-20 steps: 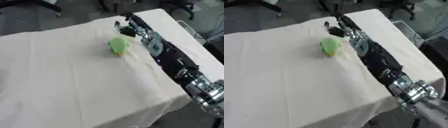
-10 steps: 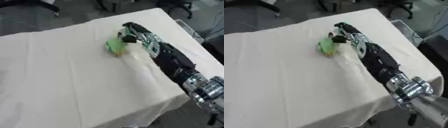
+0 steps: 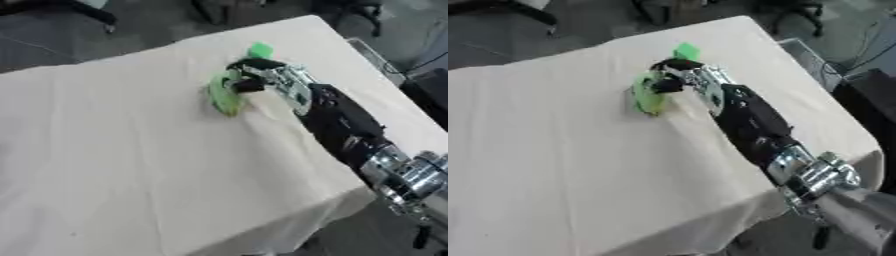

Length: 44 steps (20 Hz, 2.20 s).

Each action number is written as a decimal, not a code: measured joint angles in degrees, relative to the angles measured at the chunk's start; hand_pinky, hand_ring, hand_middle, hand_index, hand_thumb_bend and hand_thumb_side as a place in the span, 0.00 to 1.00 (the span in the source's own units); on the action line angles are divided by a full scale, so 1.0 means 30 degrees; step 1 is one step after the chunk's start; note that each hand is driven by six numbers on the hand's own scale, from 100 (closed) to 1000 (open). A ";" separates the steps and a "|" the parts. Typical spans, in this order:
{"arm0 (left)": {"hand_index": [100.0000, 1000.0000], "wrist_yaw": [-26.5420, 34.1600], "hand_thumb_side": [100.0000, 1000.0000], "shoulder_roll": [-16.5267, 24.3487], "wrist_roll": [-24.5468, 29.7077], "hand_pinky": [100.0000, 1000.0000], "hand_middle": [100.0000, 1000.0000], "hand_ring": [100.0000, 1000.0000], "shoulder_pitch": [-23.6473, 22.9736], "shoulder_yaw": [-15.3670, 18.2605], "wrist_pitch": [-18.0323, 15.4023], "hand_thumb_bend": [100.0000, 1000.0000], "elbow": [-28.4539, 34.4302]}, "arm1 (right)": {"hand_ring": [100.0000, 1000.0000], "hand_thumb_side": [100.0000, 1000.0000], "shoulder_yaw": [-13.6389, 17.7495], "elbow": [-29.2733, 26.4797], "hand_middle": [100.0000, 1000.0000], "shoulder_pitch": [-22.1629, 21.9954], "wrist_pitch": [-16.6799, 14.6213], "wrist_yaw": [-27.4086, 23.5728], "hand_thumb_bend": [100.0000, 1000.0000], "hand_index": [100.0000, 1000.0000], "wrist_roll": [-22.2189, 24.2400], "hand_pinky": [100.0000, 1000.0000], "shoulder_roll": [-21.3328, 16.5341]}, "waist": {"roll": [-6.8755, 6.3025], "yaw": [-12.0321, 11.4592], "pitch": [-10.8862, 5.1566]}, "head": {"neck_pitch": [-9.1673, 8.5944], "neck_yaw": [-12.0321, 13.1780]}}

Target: Pick up the objects with one hand, pass them to the other hand, and then place them into the box on the other side of the table.

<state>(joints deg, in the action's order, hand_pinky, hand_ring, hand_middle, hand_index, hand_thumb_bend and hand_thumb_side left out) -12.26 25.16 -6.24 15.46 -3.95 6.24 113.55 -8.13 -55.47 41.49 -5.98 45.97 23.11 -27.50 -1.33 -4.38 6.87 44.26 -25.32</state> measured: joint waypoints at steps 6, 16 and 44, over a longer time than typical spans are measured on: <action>0.66 0.0000 0.68 -0.0103 -0.0016 0.68 0.72 0.93 -0.0125 0.0000 0.0042 0.15 0.0000 | 0.63 0.22 -0.0134 -0.1290 0.43 -0.0298 -0.0357 0.0418 0.00 0.56 0.1213 0.70 -0.0040 | 0.0011 0.0024 0.0000 | 0.0000 -0.0009; 0.65 0.0099 0.68 -0.0140 0.0033 0.68 0.72 0.93 -0.0147 -0.0084 0.0111 0.15 -0.0007 | 0.52 0.00 -0.1070 -0.7097 0.28 -0.1203 -0.1326 -0.0315 0.00 0.30 -0.4027 0.59 -0.0059 | 0.0001 0.0188 0.0000 | 0.0000 0.1593; 0.76 0.0096 0.57 0.1144 0.6772 0.72 0.83 1.00 0.2785 -0.5373 -0.1967 0.39 -0.0005 | 0.51 0.00 -0.6595 -1.7493 0.27 -0.0367 -0.4815 -0.2492 0.10 0.32 -0.5096 0.59 0.2414 | 0.0030 0.0049 0.0282 | 0.0000 0.7122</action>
<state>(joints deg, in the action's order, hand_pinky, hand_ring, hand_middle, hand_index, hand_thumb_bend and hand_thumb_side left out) -11.97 28.59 14.08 23.82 -20.07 0.34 113.54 -27.91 -107.95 40.39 -20.42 38.49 7.83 -20.26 -1.24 -4.23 7.71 44.26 -3.95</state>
